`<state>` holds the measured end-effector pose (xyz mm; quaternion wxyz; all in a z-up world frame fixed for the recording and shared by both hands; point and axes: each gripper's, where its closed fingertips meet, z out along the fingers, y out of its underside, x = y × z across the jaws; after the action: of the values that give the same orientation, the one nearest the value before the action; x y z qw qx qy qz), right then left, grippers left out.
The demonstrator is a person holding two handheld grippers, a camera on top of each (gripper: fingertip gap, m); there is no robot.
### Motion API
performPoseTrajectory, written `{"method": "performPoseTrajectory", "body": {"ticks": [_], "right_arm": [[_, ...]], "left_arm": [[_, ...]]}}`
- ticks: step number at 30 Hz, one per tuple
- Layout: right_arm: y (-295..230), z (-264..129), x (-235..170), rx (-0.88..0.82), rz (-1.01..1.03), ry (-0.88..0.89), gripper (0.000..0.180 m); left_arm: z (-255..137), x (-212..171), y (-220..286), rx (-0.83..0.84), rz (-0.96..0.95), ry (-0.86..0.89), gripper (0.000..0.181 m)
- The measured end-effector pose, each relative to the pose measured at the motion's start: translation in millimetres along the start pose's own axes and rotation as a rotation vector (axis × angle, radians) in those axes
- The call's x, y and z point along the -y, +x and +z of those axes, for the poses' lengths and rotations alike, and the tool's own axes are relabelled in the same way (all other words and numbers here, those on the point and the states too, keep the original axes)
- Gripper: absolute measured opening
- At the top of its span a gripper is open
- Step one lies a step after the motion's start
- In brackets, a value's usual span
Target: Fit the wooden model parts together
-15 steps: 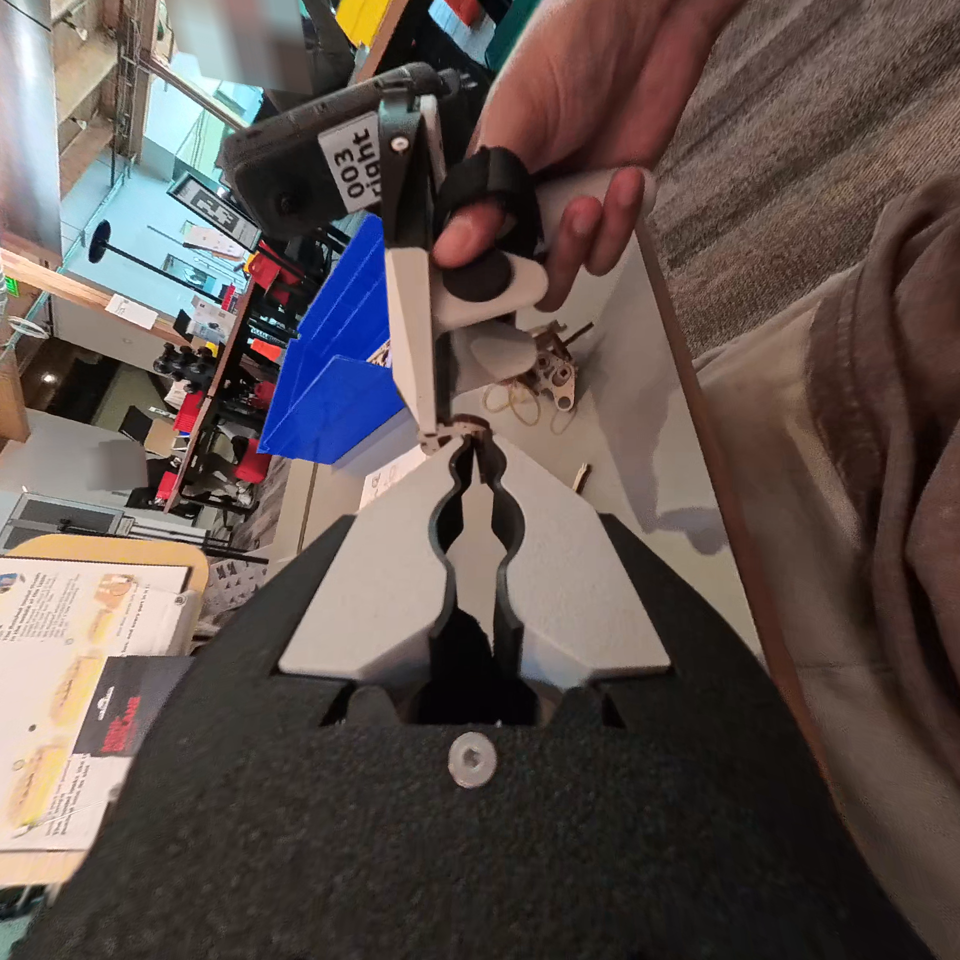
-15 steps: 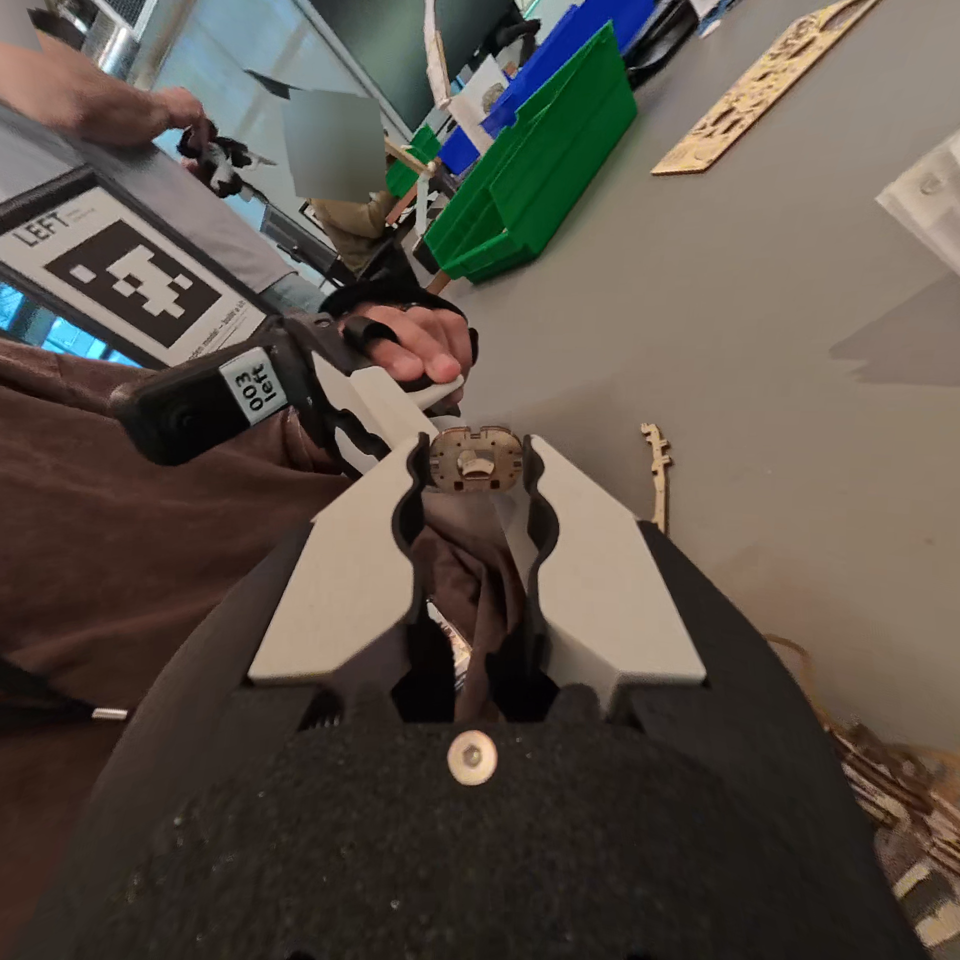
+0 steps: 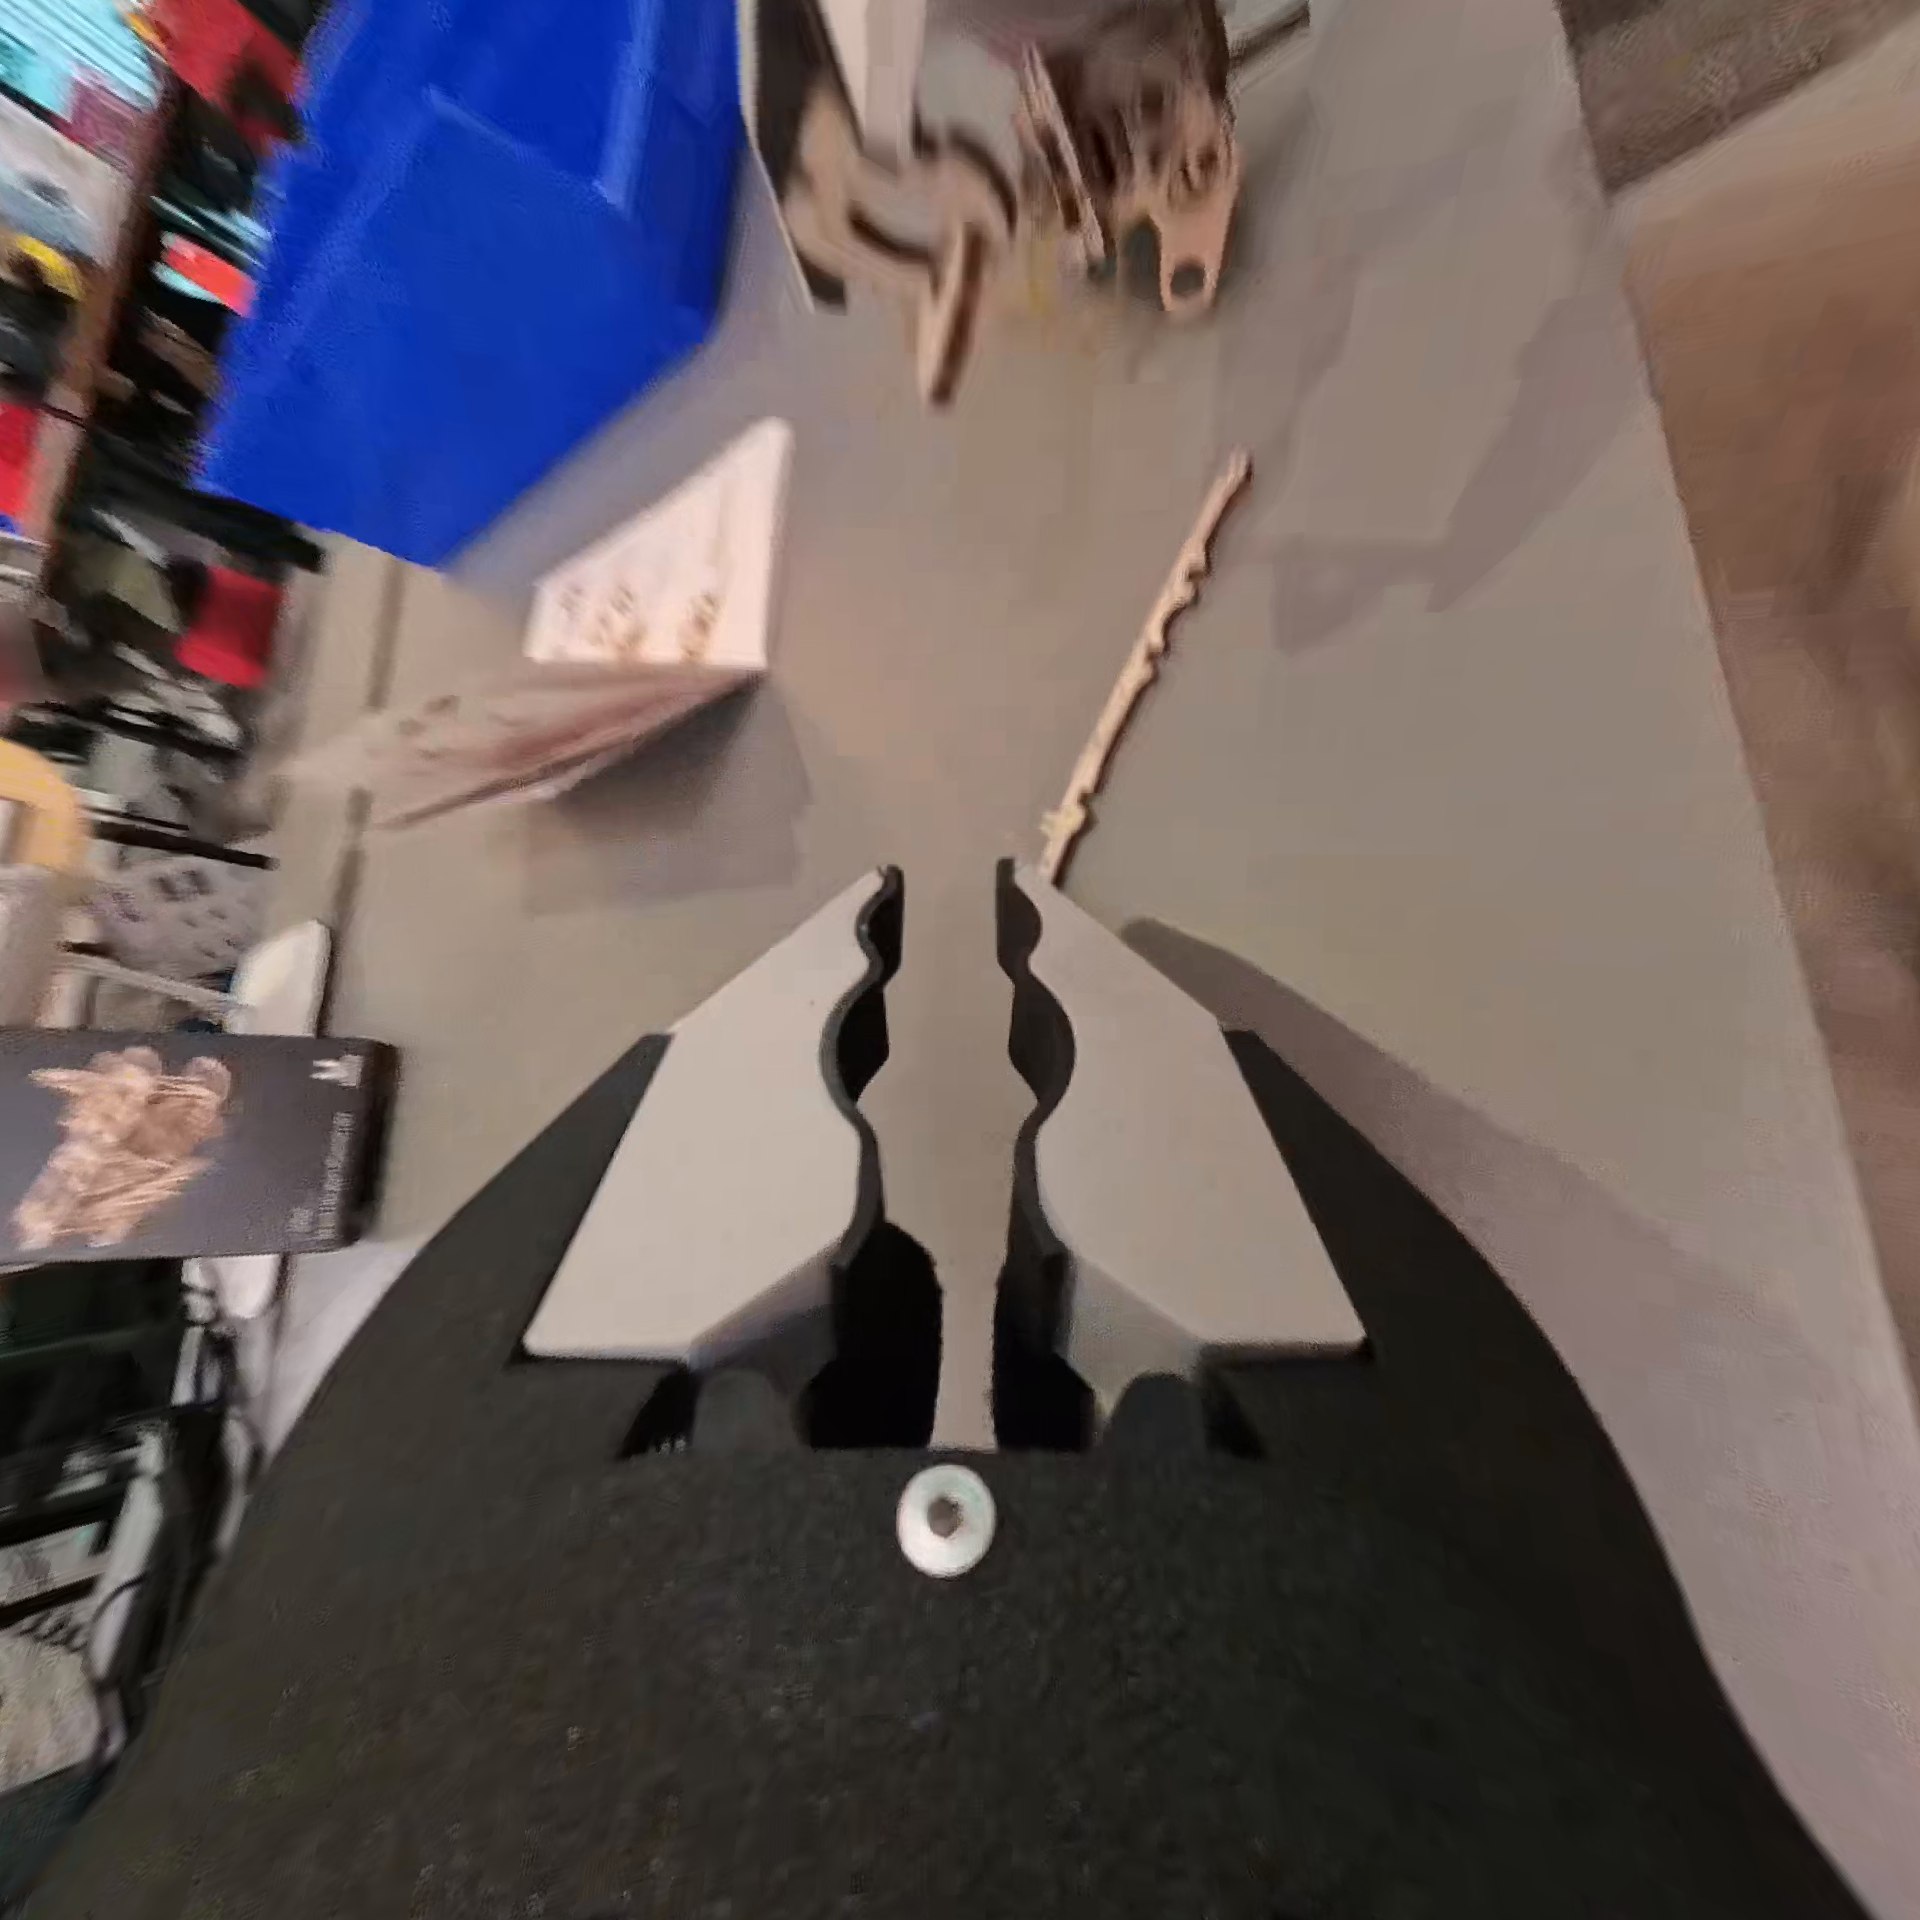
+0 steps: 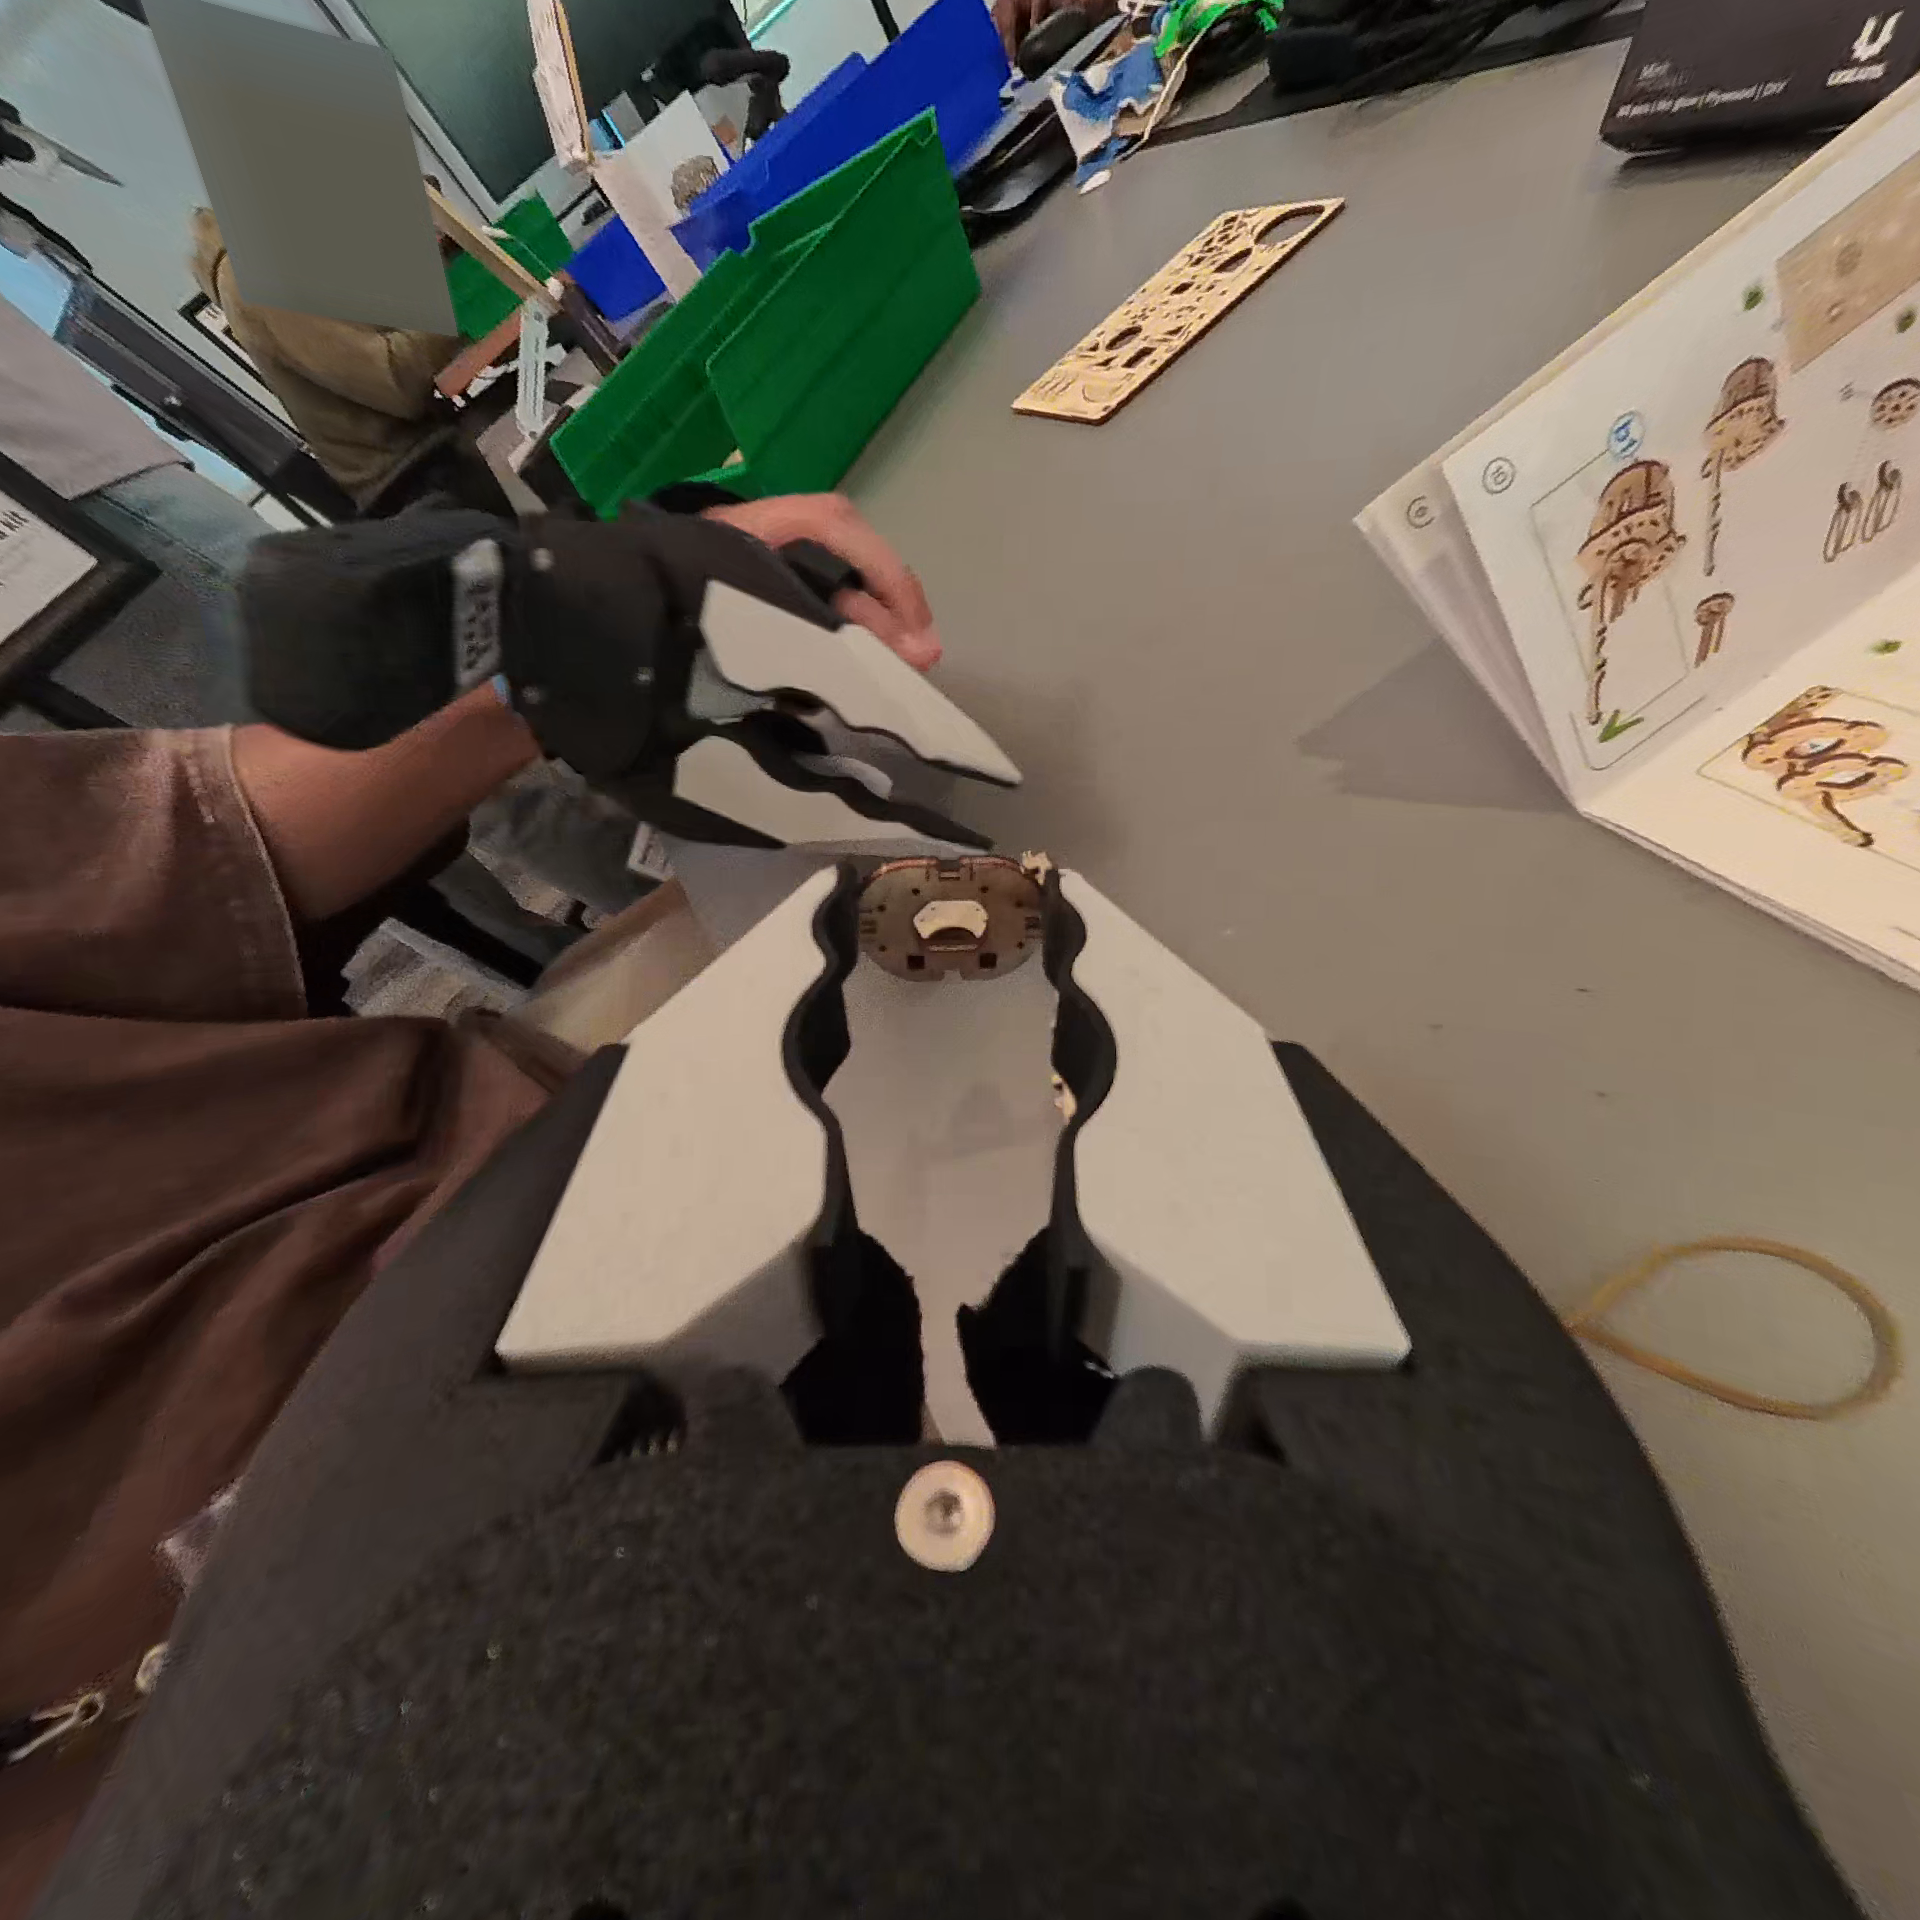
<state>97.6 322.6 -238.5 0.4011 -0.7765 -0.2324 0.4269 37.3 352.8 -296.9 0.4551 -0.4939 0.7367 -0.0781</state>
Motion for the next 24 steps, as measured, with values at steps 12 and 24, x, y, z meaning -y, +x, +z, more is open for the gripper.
{"method": "performPoseTrajectory", "body": {"ticks": [12,24], "right_arm": [[-24,-19,5,0.073,0.024,0.083,0.035],[-46,6,8,0.108,-0.419,0.036,0.035]], "left_arm": [[22,-15,17,-0.416,-0.302,-0.089,0.025],[-15,-5,48,-0.846,-0.785,-0.285,0.003]]}}
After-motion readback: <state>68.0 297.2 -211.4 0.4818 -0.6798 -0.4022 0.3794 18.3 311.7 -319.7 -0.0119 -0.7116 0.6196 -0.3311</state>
